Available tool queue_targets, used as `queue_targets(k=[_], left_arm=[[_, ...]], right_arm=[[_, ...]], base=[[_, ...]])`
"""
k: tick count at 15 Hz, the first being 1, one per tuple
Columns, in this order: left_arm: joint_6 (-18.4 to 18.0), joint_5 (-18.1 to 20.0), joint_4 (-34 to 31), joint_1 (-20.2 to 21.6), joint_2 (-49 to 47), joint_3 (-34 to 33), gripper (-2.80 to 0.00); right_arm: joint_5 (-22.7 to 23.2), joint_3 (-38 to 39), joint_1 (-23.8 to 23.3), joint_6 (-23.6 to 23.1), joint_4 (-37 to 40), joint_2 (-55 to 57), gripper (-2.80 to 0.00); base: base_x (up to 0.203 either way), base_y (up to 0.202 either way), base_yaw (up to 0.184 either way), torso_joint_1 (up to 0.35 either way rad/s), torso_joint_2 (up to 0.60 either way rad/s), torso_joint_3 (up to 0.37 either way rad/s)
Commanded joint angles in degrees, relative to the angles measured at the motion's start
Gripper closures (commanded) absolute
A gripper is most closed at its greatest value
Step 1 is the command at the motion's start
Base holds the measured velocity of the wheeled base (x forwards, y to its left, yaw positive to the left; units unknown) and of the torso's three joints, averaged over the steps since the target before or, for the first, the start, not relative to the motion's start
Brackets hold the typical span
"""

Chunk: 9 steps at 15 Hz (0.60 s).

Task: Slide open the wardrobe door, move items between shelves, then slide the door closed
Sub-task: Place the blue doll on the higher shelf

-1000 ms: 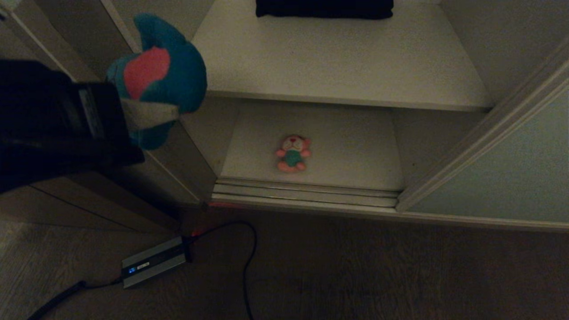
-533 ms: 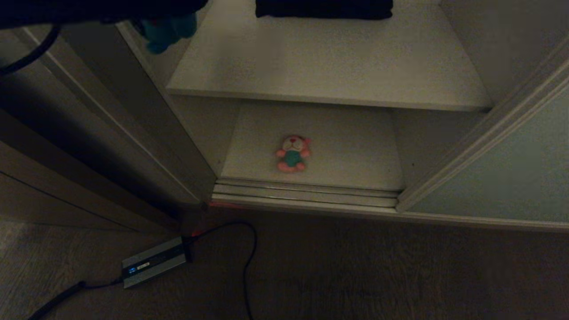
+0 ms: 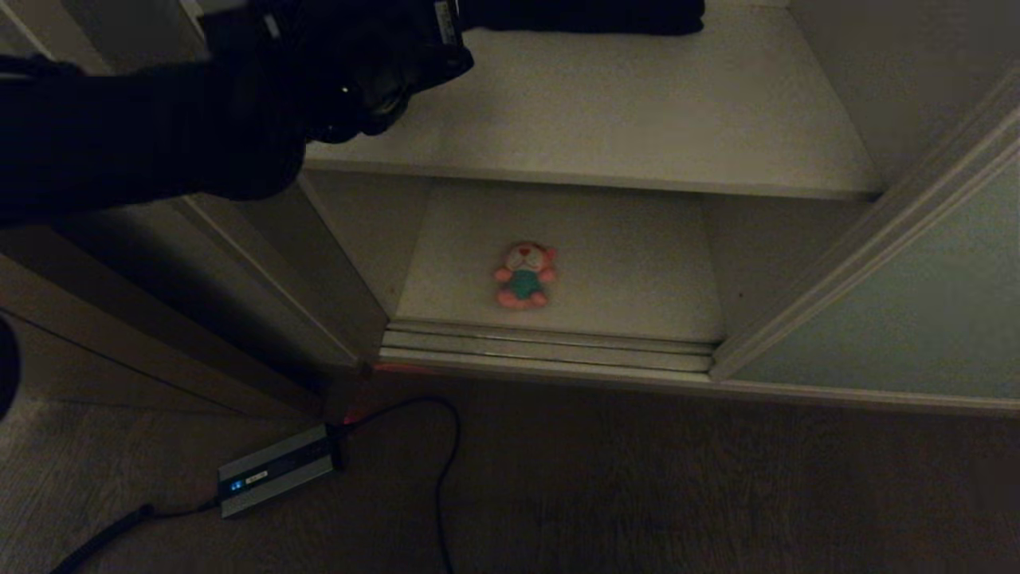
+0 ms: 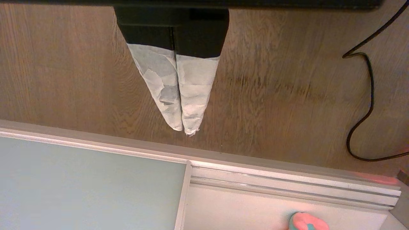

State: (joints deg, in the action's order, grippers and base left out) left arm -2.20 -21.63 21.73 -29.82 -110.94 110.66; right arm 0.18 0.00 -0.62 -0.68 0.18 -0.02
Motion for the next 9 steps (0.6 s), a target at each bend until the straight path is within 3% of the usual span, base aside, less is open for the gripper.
queue_targets(k=[1, 5, 8, 9], left_arm=[[-0.87, 0.2, 6.68, 2.26, -6.09, 0.18, 0.0], [-0.88, 0.28, 11.82, 3.53, -11.64, 0.09, 0.0], [-0.94, 0.55, 11.98, 3.54, -12.16, 0.08, 0.0], [-1.44, 1.1, 11.82, 3.54, -12.03, 0.08, -2.8]], right_arm=[[-0.01, 0.18, 0.01, -0.02, -0.01, 0.02, 0.0], [-0.01, 0.2, 0.01, -0.02, -0.01, 0.02, 0.0], [0.02, 0.26, 0.01, -0.02, -0.01, 0.03, 0.0], [-0.01, 0.21, 0.01, -0.02, 0.0, 0.02, 0.0]], base=[[0.0, 0.0, 0.0, 0.0, 0.0, 0.0], [0.0, 0.0, 0.0, 0.0, 0.0, 0.0], [0.0, 0.0, 0.0, 0.0, 0.0, 0.0], [0.0, 0.0, 0.0, 0.0, 0.0, 0.0]])
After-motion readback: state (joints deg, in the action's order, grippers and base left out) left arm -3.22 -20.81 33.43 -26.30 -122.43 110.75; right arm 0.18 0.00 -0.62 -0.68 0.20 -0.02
